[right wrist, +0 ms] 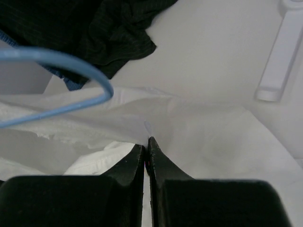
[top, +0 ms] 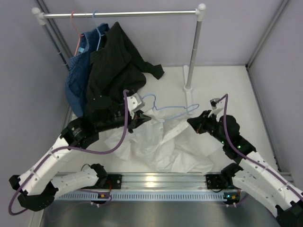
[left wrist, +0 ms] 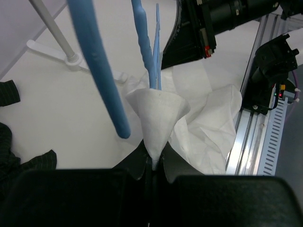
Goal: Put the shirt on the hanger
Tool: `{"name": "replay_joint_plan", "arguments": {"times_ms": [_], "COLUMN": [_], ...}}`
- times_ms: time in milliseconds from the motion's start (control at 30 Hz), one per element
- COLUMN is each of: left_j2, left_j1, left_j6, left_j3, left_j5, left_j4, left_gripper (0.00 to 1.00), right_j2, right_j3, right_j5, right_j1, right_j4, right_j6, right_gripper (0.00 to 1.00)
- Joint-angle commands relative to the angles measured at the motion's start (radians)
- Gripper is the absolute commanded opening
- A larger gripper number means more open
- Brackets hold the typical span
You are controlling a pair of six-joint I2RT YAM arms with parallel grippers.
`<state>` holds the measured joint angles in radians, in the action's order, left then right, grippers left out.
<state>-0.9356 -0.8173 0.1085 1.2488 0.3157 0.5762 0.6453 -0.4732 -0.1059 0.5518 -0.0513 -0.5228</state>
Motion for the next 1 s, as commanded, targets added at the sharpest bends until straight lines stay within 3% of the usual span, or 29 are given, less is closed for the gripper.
{"name": "replay_joint_plan", "arguments": {"times_ms": [0, 267, 367, 600, 733, 900, 967], "left_j2": [0.044, 0.052, 0.037, -0.037, -0.089, -0.161, -0.195], "left_j1": [0.004, 0.004, 0.003, -0.006, -0.037, -0.1, -0.114], "left_j6": [0.025, 0.049, 0.069, 0.034, -0.007, -0.05, -0.078], "left_j3": [-0.038, -0.091, -0.101, -0.072, -0.026, 0.032, 0.083], "left_j5": [0.019, -0.033, -0.059, -0.207, -0.346, -0.356, -0.287], "left_j4": [-0.079, -0.056, -0.036, -0.029, -0.029, -0.036, -0.045], "left_gripper": [0.0, 0.0, 0.0, 0.0, 0.0, 0.0, 0.0], "right_j2": [0.06, 0.129, 0.139, 0.166, 0.14, 0.08, 0.074], "right_j3": [-0.12, -0.275, -0.32, -0.393, -0.397, -0.335, -0.329], "right_j5": [0.08, -0.052, -0.092, -0.215, -0.358, -0.569, -0.595], "right_j1": [-0.067, -0.314, -0.348, -0.348, -0.342, -0.291, -0.189], "right_j4": [-0.183, -0.295, -0.317, -0.348, -0.334, -0.068, 0.013], "right_j6": [0.067, 0.129, 0.158, 0.156, 0.103, -0.113, -0.172], "right_gripper": [0.0, 0.0, 0.0, 0.0, 0.0, 0.0, 0.0]}}
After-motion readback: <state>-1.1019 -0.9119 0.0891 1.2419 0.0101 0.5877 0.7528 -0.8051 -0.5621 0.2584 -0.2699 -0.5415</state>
